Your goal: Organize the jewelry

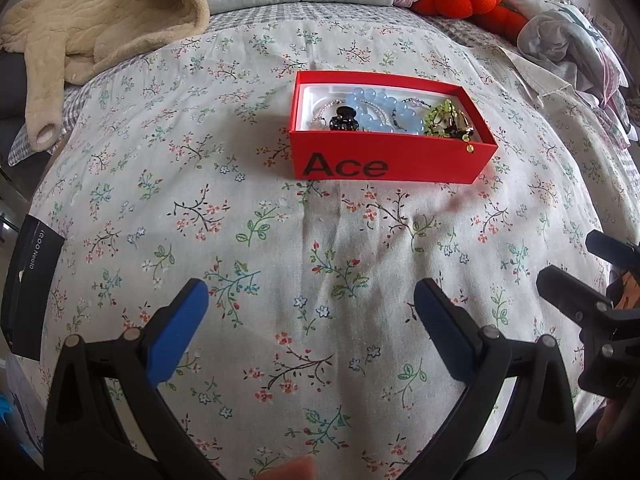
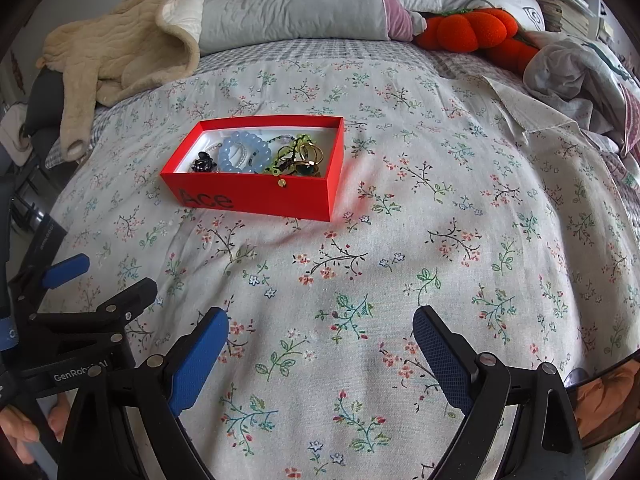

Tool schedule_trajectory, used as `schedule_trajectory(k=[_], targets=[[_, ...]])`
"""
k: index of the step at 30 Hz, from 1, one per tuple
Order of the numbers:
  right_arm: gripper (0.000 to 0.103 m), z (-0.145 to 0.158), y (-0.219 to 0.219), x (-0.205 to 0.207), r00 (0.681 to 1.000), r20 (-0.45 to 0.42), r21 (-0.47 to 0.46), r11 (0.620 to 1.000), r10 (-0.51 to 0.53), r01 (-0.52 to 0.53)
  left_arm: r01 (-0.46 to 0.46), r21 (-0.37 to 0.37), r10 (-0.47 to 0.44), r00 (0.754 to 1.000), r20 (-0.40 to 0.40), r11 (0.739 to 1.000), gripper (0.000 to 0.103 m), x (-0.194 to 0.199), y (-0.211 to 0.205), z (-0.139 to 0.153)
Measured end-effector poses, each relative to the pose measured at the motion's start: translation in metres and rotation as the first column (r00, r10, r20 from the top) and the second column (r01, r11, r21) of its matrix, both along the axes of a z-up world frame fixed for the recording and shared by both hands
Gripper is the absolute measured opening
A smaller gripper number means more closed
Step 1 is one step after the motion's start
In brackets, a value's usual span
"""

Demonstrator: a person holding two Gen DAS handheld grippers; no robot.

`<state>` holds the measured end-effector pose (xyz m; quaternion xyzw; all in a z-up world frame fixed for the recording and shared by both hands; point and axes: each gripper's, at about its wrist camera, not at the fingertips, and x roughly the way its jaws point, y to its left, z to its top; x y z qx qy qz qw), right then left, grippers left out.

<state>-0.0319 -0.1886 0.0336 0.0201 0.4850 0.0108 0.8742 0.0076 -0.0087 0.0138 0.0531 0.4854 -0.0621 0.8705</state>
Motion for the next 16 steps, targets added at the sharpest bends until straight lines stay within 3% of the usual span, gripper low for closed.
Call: schedule_trajectory(k=[16], targets=[[0.095, -0.0023, 0.0, -0.0002, 1.0, -0.006, -0.002, 1.0, 0.003, -0.003, -0.004, 0.003, 0.004, 1.0, 0.013, 1.0, 0.102, -0.0012, 0.0002, 0.002]])
